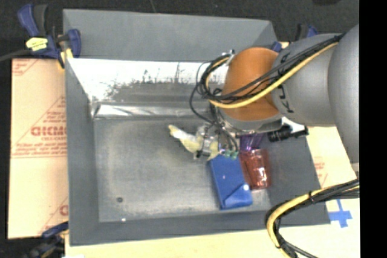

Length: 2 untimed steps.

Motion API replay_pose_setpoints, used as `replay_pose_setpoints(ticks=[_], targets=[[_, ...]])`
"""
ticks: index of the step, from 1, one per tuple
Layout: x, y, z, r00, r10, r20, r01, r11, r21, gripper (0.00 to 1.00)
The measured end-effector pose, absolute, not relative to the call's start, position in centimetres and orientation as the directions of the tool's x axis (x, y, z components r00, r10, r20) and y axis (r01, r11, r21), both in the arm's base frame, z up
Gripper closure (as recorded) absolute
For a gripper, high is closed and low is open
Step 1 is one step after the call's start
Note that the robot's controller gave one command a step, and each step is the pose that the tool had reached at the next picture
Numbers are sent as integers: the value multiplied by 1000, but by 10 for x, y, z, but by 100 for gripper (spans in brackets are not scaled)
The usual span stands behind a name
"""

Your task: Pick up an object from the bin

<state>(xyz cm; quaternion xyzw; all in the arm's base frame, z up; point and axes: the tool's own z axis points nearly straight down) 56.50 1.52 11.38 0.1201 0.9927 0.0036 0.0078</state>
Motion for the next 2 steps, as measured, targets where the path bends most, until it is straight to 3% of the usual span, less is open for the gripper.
replay_pose_setpoints(ticks=[2], targets=[[565,14,162,-971,240,-14,240,971,10,100]])
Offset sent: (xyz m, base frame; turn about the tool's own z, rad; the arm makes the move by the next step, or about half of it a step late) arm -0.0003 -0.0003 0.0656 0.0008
